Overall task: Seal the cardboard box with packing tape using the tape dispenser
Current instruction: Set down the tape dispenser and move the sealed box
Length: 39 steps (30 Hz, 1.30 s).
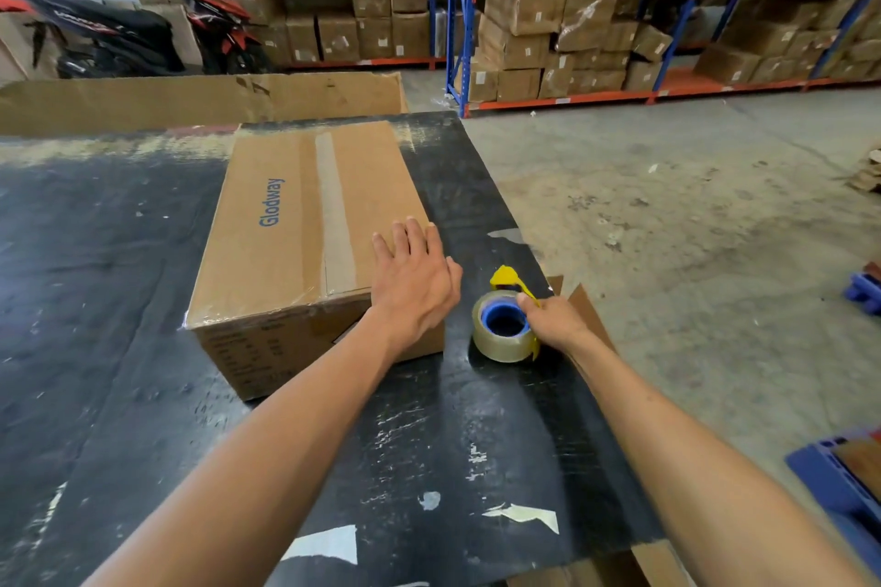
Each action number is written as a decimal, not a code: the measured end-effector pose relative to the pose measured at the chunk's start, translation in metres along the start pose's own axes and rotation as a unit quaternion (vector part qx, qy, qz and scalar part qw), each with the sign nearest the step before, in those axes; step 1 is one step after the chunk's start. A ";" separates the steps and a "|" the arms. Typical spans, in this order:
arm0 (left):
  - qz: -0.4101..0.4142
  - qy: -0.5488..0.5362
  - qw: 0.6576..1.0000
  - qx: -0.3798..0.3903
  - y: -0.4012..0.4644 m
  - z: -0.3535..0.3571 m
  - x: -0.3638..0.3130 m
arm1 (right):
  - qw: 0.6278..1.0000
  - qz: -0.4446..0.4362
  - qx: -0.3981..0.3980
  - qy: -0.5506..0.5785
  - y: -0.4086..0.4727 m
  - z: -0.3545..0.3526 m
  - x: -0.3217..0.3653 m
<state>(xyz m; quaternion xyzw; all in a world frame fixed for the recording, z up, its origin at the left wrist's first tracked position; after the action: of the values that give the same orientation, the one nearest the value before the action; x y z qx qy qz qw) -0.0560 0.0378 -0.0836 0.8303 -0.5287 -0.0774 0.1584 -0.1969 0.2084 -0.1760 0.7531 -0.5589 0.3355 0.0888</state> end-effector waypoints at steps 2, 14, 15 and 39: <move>-0.001 0.004 1.000 -0.004 0.001 -0.001 0.000 | 0.999 -0.022 -0.006 -0.034 0.003 0.001 -0.001; 0.064 0.008 0.998 0.006 -0.026 -0.016 0.021 | 0.985 -0.165 -0.053 0.018 -0.001 -0.017 0.083; 0.089 0.002 0.996 0.003 -0.035 -0.019 0.029 | 0.977 -0.209 -0.046 0.022 -0.004 -0.015 0.102; -0.242 -0.045 0.969 -0.002 -0.102 -0.033 0.217 | 0.859 -0.417 -0.043 -0.294 -0.036 0.043 0.203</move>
<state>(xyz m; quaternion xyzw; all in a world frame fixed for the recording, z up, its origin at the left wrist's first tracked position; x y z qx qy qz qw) 0.1341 -0.1120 -0.0790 0.9289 -0.3183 -0.1519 0.1131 -0.1163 0.0407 -0.0775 0.9749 -0.2064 0.0054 0.0839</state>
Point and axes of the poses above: each hand's wrist, its own y-axis towards the middle knuckle, its own z-axis out of the palm, x = y × z, the point moved 4 cm from there along y, towards the middle knuckle, and after that the axes turned 5 degrees about -x, right-handed, at the moved point
